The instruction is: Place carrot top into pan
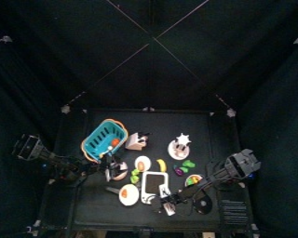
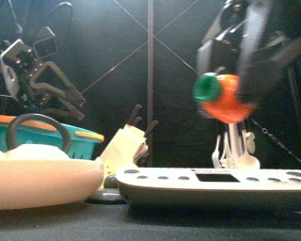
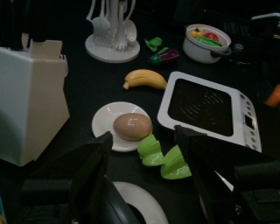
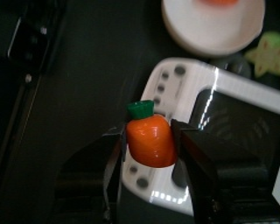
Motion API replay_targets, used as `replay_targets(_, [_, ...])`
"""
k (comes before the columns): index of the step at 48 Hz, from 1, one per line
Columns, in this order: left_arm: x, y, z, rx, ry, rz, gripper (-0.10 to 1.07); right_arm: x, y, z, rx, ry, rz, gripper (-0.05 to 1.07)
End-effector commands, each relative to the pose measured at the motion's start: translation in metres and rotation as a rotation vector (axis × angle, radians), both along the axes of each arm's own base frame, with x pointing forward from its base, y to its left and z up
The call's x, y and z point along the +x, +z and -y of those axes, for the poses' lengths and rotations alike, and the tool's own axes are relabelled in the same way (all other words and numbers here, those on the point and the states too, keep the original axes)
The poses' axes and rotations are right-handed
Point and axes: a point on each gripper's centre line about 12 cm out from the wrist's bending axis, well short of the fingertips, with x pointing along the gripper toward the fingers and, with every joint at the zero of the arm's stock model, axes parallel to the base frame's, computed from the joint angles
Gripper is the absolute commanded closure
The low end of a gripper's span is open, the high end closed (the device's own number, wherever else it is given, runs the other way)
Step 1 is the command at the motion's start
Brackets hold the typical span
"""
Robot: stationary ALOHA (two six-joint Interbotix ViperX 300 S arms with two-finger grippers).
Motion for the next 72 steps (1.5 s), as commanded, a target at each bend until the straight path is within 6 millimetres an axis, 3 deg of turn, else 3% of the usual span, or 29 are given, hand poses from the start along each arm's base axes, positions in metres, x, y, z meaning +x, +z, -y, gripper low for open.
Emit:
replay_targets(1, [0.005,0.006,0.002,-0.005,-0.006,0.018,0.04,0.031,0.014,0.006,0.065,0.017,0.155,0.52])
replay_targets(8, [0.005,0.005,0.003,-0.013,-0.014,0.005,0.04,0.064,0.006,0.022,0.148,-0.010,0.260,0.52])
replay_targets(24, [0.005,0.004,0.004,-0.011,-0.018,0.001,0.04,0.098,-0.009,0.050,0.229,-0.056,0.374,0.51])
replay_targets(35, [0.005,0.003,0.004,-0.013,-0.020,-0.003,0.04,0.104,-0.024,0.053,0.235,-0.081,0.347,0.47])
replay_targets(47, [0.006,-0.005,0.014,-0.035,-0.089,-0.082,0.04,0.104,-0.024,0.053,0.239,-0.086,0.347,0.26])
replay_targets(62, [0.034,-0.025,0.031,0.026,-0.225,-0.223,0.04,0.106,-0.021,0.054,0.249,-0.096,0.354,0.14])
replay_targets(72, [0.045,-0.014,0.027,0.066,-0.248,-0.192,0.04,0.098,-0.015,0.055,0.251,-0.095,0.357,0.13])
